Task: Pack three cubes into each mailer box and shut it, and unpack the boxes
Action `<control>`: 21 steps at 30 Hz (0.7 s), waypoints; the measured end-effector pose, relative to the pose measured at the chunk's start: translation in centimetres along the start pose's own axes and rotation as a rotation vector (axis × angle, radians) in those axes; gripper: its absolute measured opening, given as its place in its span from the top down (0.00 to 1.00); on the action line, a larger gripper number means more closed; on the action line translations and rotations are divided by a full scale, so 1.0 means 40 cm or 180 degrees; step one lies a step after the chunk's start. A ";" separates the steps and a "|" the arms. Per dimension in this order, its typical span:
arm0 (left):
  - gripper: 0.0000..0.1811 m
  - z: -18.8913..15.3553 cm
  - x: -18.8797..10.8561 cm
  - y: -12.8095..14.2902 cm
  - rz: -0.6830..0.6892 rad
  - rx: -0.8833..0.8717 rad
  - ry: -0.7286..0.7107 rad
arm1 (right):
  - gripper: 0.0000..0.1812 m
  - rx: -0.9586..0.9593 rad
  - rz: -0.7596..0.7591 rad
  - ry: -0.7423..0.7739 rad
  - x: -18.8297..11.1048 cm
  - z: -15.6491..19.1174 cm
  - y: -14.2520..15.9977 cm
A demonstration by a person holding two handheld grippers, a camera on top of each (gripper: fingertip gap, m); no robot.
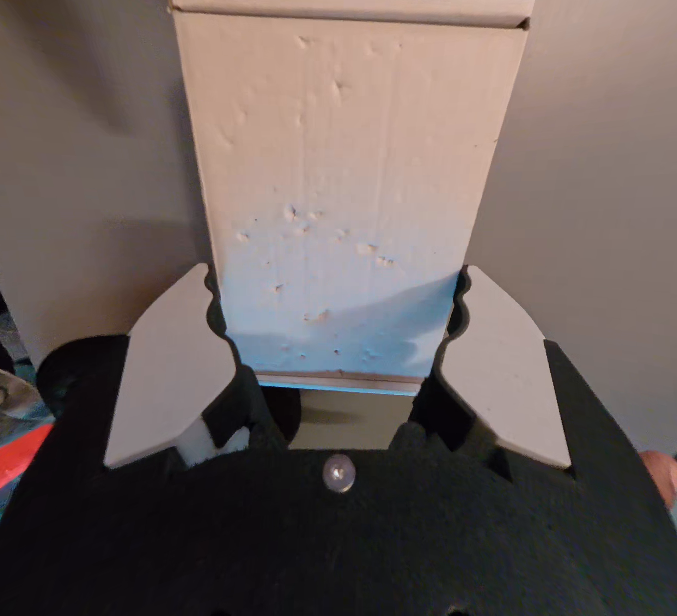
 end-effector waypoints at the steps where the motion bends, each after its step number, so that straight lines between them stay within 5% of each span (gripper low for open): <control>1: 0.46 0.004 -0.001 -0.001 -0.0015 -0.0032 -0.0021 | 0.33 0.0026 -0.0060 -0.0011 0.004 0.003 -0.011; 7: 0.46 0.022 -0.004 -0.005 -0.0062 -0.0200 -0.0145 | 0.31 0.0152 0.0040 0.0145 0.016 0.016 -0.023; 10: 0.46 0.033 -0.008 -0.008 -0.0110 -0.0302 -0.0222 | 0.20 0.0172 0.0127 0.0225 0.031 0.028 -0.023; 21: 0.46 0.058 -0.016 -0.015 -0.0219 -0.0504 -0.0378 | 0.19 0.0147 0.0254 0.0201 0.076 0.013 -0.034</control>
Point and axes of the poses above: each gripper's, where its closed fingertips meet, x out along the fingers, y out of its underside, z = x × y across the jaws, the point moved 2 cm from there along -x, back along the fingers, and after that the axes turned 9 degrees about -z, right-handed, at the moved point
